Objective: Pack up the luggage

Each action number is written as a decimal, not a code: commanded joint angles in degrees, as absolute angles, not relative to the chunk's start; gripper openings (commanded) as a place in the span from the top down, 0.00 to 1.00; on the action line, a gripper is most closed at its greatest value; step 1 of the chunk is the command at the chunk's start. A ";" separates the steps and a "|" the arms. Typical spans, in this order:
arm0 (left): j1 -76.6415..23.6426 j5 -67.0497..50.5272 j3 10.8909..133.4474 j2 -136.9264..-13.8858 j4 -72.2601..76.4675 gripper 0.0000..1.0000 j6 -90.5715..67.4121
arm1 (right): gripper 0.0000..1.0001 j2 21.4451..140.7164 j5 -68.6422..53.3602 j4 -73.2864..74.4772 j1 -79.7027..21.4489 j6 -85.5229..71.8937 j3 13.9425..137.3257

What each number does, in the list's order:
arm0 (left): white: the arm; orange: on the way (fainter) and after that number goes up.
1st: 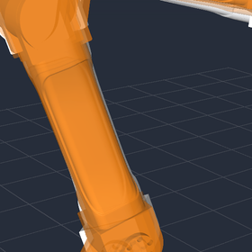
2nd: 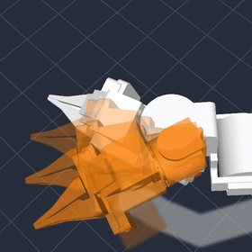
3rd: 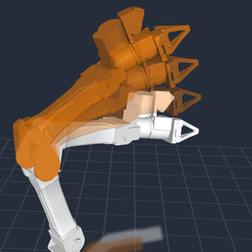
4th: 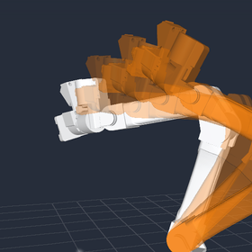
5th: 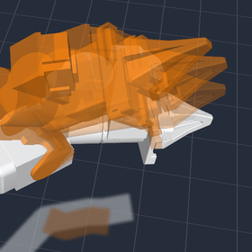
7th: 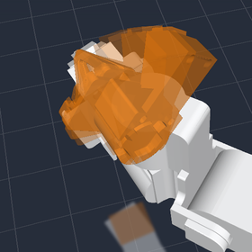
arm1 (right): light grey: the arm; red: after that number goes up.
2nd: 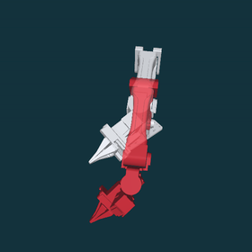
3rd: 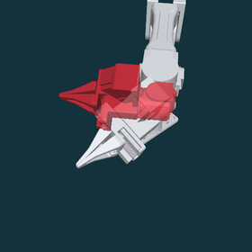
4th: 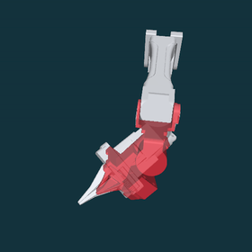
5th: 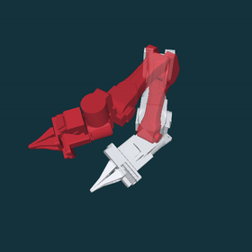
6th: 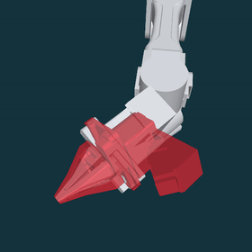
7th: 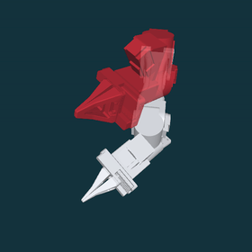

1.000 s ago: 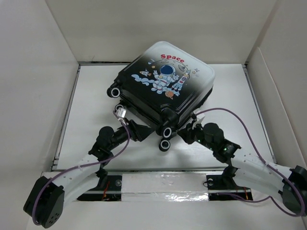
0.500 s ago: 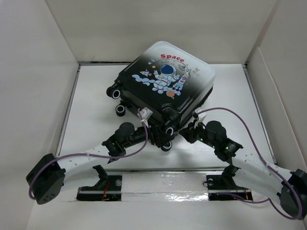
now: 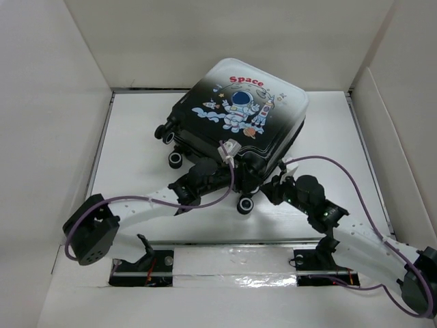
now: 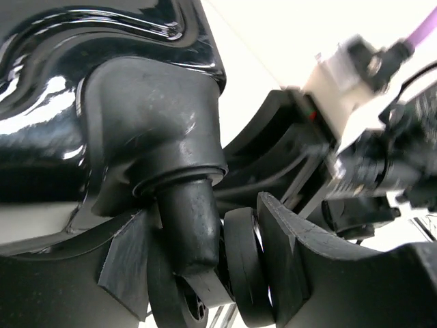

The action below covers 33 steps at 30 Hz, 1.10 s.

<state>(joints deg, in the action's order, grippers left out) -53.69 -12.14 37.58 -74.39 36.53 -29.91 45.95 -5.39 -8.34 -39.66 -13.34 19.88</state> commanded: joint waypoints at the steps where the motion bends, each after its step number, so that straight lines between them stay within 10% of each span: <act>1: -55.11 -13.80 47.35 -80.39 42.28 0.97 -27.77 | 1.00 45.17 -5.37 -18.62 -42.79 -15.46 19.17; 15: -55.46 -29.16 75.67 -102.12 37.18 1.00 -42.24 | 1.00 46.04 9.84 -31.54 -53.44 -21.01 15.29; 23: -54.93 -34.98 62.78 -99.41 52.98 0.63 -53.61 | 1.00 64.69 16.07 -59.50 -58.08 -22.41 11.87; 26: -52.39 -29.91 57.41 -93.62 52.23 0.38 -51.70 | 1.00 61.27 18.80 -51.88 -58.10 -21.80 12.74; 33: -48.09 -2.22 55.90 -77.71 23.84 0.17 -31.49 | 1.00 41.52 19.95 -29.81 -58.10 -21.53 13.19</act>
<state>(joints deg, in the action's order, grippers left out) -50.81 -19.05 54.76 -86.11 27.79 -42.22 48.73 29.19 -31.24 -55.09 -20.10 10.72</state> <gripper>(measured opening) 0.829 0.185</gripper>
